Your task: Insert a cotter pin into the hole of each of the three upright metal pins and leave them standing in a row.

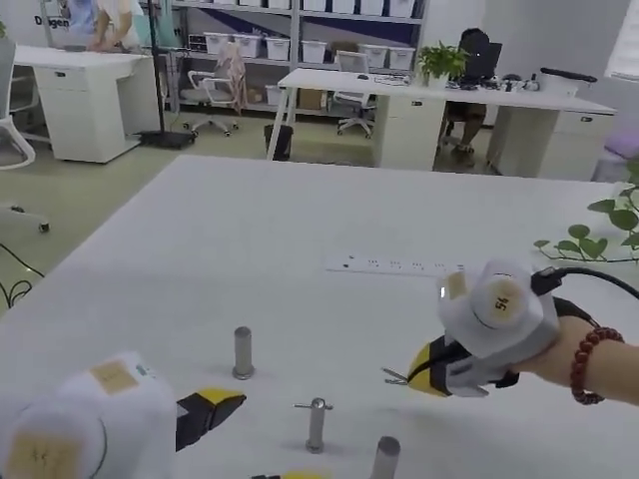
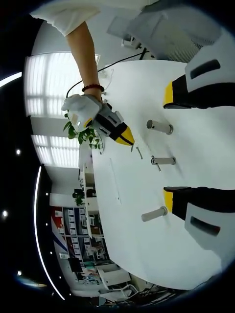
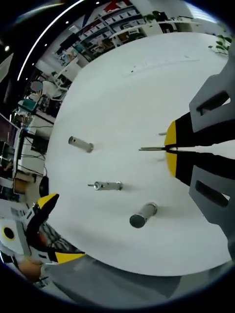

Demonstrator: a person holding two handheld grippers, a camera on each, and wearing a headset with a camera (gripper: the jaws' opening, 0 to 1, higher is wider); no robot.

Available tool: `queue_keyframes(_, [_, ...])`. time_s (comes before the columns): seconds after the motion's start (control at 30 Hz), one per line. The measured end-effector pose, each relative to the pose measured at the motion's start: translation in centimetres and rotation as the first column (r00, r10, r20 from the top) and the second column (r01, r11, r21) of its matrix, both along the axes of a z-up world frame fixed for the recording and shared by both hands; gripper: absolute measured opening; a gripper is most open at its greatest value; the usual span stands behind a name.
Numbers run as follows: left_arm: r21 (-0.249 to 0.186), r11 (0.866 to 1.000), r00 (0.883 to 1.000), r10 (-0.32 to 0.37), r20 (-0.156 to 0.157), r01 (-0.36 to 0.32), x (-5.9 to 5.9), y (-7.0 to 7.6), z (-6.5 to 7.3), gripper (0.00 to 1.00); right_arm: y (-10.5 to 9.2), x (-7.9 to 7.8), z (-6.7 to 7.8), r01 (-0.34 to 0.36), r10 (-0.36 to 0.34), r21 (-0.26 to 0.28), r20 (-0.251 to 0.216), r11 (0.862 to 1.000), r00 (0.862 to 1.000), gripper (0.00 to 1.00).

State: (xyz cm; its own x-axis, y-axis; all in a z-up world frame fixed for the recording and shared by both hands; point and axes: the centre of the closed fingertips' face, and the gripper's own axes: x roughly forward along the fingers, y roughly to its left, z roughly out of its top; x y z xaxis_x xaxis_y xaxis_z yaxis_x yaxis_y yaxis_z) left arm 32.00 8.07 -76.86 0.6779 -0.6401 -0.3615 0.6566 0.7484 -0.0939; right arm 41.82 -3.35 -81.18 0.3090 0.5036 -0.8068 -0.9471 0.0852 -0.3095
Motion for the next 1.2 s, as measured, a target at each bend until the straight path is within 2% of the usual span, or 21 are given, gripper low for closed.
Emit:
queue_keyframes(0.13, [-0.007, 1.000, 1.000, -0.009, -0.003, 0.009, 0.1, -0.3, 0.4, 0.57, 0.6, -0.9, 1.2, -0.037, 0.037, 0.005, 0.048, 0.999, 0.998, 0.02])
queue_keyframes(0.23, [-0.006, 1.000, 1.000, -0.015, -0.012, 0.015, 0.3, -0.4, 0.6, 0.53, 1.4, -1.9, 2.2, -0.053, 0.051, 0.032, 0.063, 0.998, 0.997, 0.02])
queue_keyframes(0.33, [-0.001, 1.000, 0.999, -0.029, -0.018, 0.029, 0.4, -0.7, 0.8, 0.49, 1.9, -2.6, 2.8, -0.077, 0.074, 0.037, 0.089, 0.996, 0.993, 0.02])
queue_keyframes(0.47, [0.000, 0.999, 0.999, -0.045, -0.014, 0.045, 0.4, -1.1, 1.2, 0.45, 2.6, -3.7, 3.5, -0.101, 0.096, 0.049, 0.104, 0.994, 0.990, 0.02])
queue_keyframes(0.57, [-0.006, 0.999, 0.998, -0.052, -0.028, 0.051, 0.5, -1.4, 1.2, 0.42, 3.2, -4.5, 3.8, -0.123, 0.116, 0.055, 0.114, 0.991, 0.987, 0.02])
queue_keyframes(0.63, [-0.018, 0.998, 0.998, -0.055, -0.039, 0.054, 0.5, -1.6, 1.2, 0.40, 3.7, -5.0, 4.1, -0.150, 0.141, 0.055, 0.138, 0.987, 0.980, 0.02])
queue_keyframes(0.93, [-0.111, 0.993, 0.996, -0.051, -0.080, 0.041, 0.8, -2.5, 1.9, 0.31, 5.2, -6.9, 4.6, -0.207, 0.196, 0.042, 0.183, 0.978, 0.964, 0.02])
queue_keyframes(1.07, [-0.148, 0.988, 0.994, -0.048, -0.101, 0.033, 1.1, -2.8, 2.2, 0.27, 5.6, -7.6, 4.5, -0.235, 0.226, 0.027, 0.192, 0.972, 0.955, 0.02])
queue_keyframes(1.2, [-0.174, 0.984, 0.992, -0.049, -0.120, 0.028, 1.1, -3.0, 2.2, 0.23, 5.9, -8.0, 4.7, -0.241, 0.229, 0.039, 0.199, 0.970, 0.953, 0.02])
